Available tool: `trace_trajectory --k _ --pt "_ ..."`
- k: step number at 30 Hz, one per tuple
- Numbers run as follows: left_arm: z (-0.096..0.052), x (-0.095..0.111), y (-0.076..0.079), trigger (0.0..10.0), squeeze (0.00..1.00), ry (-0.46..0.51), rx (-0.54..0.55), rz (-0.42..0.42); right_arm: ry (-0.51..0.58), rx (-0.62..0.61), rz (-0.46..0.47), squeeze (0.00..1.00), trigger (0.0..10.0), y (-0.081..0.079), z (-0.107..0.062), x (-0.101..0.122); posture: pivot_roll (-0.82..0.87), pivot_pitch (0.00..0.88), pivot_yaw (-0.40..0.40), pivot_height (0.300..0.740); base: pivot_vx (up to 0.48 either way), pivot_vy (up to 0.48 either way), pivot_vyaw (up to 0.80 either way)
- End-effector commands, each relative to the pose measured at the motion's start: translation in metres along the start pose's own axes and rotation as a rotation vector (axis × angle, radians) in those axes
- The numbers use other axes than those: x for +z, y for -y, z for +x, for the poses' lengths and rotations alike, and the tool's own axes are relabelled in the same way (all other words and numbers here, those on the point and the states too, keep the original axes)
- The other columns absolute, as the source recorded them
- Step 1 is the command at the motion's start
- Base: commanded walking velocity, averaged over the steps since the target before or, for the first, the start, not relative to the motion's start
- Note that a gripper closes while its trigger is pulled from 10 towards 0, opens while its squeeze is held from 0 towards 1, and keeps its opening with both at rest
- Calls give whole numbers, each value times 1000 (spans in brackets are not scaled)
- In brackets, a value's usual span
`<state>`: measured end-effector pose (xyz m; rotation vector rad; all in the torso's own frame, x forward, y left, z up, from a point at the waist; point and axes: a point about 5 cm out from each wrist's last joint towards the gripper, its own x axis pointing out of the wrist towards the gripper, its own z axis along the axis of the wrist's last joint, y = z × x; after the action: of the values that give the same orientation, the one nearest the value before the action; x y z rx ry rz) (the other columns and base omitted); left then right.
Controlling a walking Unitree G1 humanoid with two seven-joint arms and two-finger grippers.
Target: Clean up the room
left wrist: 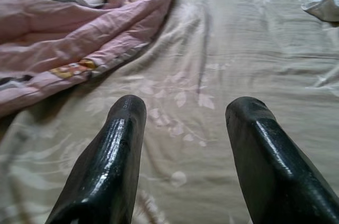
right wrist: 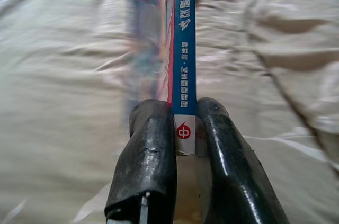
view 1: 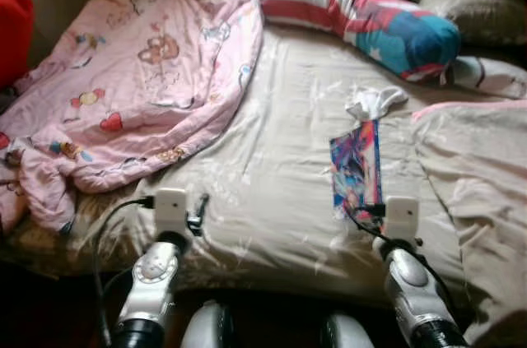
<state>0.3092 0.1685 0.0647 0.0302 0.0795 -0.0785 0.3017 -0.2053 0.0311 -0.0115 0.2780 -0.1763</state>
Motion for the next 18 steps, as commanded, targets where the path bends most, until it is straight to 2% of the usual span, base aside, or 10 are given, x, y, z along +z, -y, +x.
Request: trace_trajectory --k 1,5,8,18 --pt "-3 -3 -10 10000 0 -18 28 0 28 -3 12 0 10000 -5 3 9 -99 150 13 645 262 0 -406" --pt "-2 -3 -9 10000 0 -20 27 2 29 -3 12 0 10000 -5 3 8 -101 144 15 645 262 0 -644" --pt "-2 -3 -9 10000 0 -21 25 4 45 5 12 0 10000 -6 2 9 -103 138 17 645 251 0 0" --pt "-1 -3 -9 10000 0 -22 32 26 20 41 -32 0 10000 -9 4 8 -104 138 19 645 0 0 0"
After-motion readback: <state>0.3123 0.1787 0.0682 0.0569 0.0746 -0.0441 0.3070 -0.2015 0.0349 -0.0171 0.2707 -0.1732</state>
